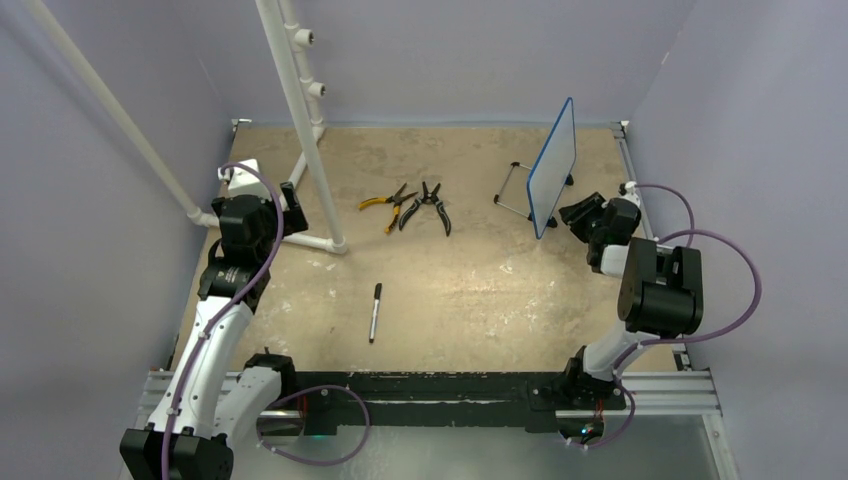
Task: Write a sentence on the whiteboard
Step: Adjust the whiteboard stand at the center of the board.
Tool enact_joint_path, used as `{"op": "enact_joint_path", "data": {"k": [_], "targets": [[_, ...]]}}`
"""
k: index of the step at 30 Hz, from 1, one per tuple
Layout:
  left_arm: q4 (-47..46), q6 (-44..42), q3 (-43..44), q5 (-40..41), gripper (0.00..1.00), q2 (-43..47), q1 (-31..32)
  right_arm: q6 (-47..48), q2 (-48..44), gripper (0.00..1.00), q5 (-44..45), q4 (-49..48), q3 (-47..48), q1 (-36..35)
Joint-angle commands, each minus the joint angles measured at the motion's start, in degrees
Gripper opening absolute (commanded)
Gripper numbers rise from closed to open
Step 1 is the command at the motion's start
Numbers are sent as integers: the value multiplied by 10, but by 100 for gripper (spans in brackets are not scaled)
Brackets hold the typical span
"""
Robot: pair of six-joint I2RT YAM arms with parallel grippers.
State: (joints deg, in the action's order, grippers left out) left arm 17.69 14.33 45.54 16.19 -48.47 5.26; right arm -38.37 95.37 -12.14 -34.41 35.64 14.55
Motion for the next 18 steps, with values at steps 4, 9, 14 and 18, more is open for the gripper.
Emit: {"op": "enact_joint_path", "data": {"k": [4, 9, 14, 18], "targets": [[-17, -4, 13, -15, 99, -1, -2, 28, 27, 43, -48, -27, 29, 1], [-17, -4, 14, -21, 99, -4, -2, 24, 46, 38, -66, -31, 33, 1], [-17, -4, 14, -22, 99, -4, -2, 17, 46, 34, -99, -38, 17, 0], [-18, -3, 14, -27, 99, -5, -2, 13, 49, 32, -127, -47, 0, -2]]}}
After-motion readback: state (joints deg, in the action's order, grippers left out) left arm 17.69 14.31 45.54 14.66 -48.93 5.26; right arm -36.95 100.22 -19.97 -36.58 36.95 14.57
